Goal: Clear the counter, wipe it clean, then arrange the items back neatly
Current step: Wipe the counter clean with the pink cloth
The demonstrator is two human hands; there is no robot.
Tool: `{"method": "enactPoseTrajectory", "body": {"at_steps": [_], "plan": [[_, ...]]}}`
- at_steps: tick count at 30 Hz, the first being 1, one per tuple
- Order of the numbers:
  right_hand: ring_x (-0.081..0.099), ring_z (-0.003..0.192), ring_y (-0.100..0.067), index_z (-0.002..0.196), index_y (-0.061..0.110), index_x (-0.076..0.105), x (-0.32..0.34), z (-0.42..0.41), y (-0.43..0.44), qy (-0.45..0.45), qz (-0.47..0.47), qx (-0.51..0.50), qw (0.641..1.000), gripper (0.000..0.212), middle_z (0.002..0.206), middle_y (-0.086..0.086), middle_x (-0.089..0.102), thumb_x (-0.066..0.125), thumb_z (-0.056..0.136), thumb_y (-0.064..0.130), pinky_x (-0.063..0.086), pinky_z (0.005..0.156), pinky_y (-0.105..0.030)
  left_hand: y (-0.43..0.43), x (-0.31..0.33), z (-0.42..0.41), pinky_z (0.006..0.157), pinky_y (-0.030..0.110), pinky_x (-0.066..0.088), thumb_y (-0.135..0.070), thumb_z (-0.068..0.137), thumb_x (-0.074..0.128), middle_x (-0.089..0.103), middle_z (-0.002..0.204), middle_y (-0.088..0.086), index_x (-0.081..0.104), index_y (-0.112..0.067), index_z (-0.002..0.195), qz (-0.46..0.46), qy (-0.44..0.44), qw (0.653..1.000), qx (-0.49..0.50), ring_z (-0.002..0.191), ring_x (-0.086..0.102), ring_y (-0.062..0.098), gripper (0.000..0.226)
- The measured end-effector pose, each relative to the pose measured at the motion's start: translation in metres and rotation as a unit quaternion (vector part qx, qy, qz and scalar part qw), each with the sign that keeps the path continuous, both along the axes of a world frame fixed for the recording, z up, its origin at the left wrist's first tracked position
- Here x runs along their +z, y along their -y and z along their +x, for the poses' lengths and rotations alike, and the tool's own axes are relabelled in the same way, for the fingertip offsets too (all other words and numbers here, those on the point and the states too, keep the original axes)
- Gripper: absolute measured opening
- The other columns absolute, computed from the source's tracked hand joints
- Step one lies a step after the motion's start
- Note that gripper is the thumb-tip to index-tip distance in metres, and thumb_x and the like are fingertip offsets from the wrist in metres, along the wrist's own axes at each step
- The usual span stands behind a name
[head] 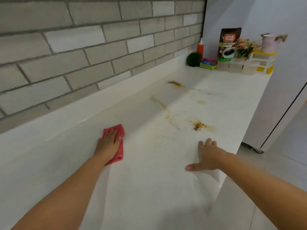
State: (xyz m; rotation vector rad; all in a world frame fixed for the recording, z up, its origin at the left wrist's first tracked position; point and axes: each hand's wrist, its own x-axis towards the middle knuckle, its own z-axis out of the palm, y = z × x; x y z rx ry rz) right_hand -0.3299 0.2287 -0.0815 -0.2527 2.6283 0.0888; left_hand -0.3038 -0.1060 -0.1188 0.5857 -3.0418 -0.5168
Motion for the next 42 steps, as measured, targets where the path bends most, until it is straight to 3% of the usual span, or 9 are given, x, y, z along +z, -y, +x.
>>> {"method": "enactPoseTrajectory", "body": {"at_steps": [4,12,15,18,23,32,36,38,42], "plan": [[0.002,0.143,-0.038,0.147,0.006,-0.006,-0.007,0.000,0.002,-0.001,-0.007,0.011,1.000,0.129,0.153,-0.022,-0.006,0.052,0.061,0.083,0.029,0.111,-0.052,-0.026,0.005,-0.049,0.117,0.039,0.008,-0.033,0.101,0.022,0.013,0.157,0.005,0.016,-0.011,0.148,-0.023,-0.010,1.000,0.008,0.145,0.012,0.019,0.052],[-0.001,0.144,-0.036,0.148,0.008,-0.008,-0.004,0.003,-0.002,-0.004,-0.009,0.020,1.000,0.128,0.155,-0.021,-0.010,0.051,0.062,0.083,0.028,0.112,-0.050,-0.133,-0.001,0.035,0.113,0.025,-0.011,-0.044,0.098,0.016,0.002,0.156,-0.015,0.008,-0.027,0.149,-0.015,-0.027,0.969,-0.244,0.144,-0.005,0.002,0.054],[-0.004,0.145,-0.035,0.148,0.008,-0.010,-0.006,0.005,-0.005,-0.012,-0.010,0.023,1.000,0.128,0.155,-0.020,-0.013,0.048,0.063,0.084,0.027,0.112,-0.050,-0.094,-0.003,0.047,0.111,0.022,-0.011,-0.054,0.090,0.011,0.000,0.155,-0.014,0.006,-0.027,0.148,-0.028,-0.020,0.978,-0.206,0.143,-0.004,0.001,0.064],[-0.005,0.145,-0.035,0.148,0.008,-0.011,-0.008,0.005,-0.005,-0.016,-0.012,0.024,1.000,0.129,0.155,-0.020,-0.014,0.048,0.062,0.084,0.026,0.113,-0.051,-0.049,-0.001,0.007,0.116,0.036,-0.002,-0.032,0.101,0.024,0.008,0.157,-0.001,0.011,-0.018,0.148,-0.014,-0.008,0.996,-0.089,0.145,0.007,0.011,0.051],[-0.005,0.144,-0.037,0.148,0.007,-0.010,-0.008,0.004,-0.003,-0.015,-0.010,0.029,0.999,0.128,0.155,-0.020,-0.014,0.047,0.063,0.084,0.024,0.113,-0.053,-0.062,0.000,-0.056,0.116,0.045,0.007,-0.031,0.101,0.022,0.013,0.157,0.006,0.017,-0.012,0.148,-0.047,-0.003,0.999,-0.017,0.144,0.013,0.021,0.051],[0.000,0.146,-0.029,0.145,0.006,-0.021,0.005,0.018,-0.021,-0.018,-0.103,0.032,0.994,0.136,0.157,-0.014,-0.010,0.059,0.062,0.078,0.019,0.117,-0.045,-0.188,0.002,0.035,0.116,0.035,-0.008,-0.038,0.101,0.019,0.002,0.156,-0.014,0.008,-0.026,0.149,-0.006,-0.013,0.957,-0.289,0.144,-0.004,0.003,0.050],[0.020,0.144,-0.025,0.148,0.012,-0.014,0.007,0.024,-0.045,-0.009,-0.169,0.039,0.985,0.124,0.158,-0.008,0.005,0.060,0.069,0.071,0.026,0.114,-0.038,-0.112,0.004,0.077,0.115,0.034,-0.007,-0.035,0.101,0.024,0.008,0.156,-0.010,0.013,-0.026,0.148,0.015,-0.019,0.991,-0.130,0.143,0.003,0.003,0.050],[0.013,0.145,-0.023,0.149,0.012,-0.011,0.001,0.031,-0.052,0.000,-0.180,0.054,0.982,0.117,0.159,-0.007,0.001,0.058,0.073,0.069,0.020,0.117,-0.038,-0.074,0.005,0.097,0.117,0.039,-0.005,-0.035,0.101,0.023,0.011,0.157,-0.006,0.014,-0.023,0.148,0.020,-0.017,0.999,-0.041,0.145,0.006,0.007,0.050],[-0.002,0.146,-0.024,0.149,0.007,-0.003,-0.010,0.049,-0.060,-0.022,-0.168,0.105,0.980,0.109,0.158,-0.008,-0.009,0.051,0.077,0.068,0.006,0.118,-0.038,-0.080,-0.001,0.146,0.118,0.036,-0.005,-0.035,0.101,0.020,0.010,0.157,-0.004,0.013,-0.021,0.149,0.012,-0.014,1.000,-0.003,0.145,0.004,0.009,0.051]]}}
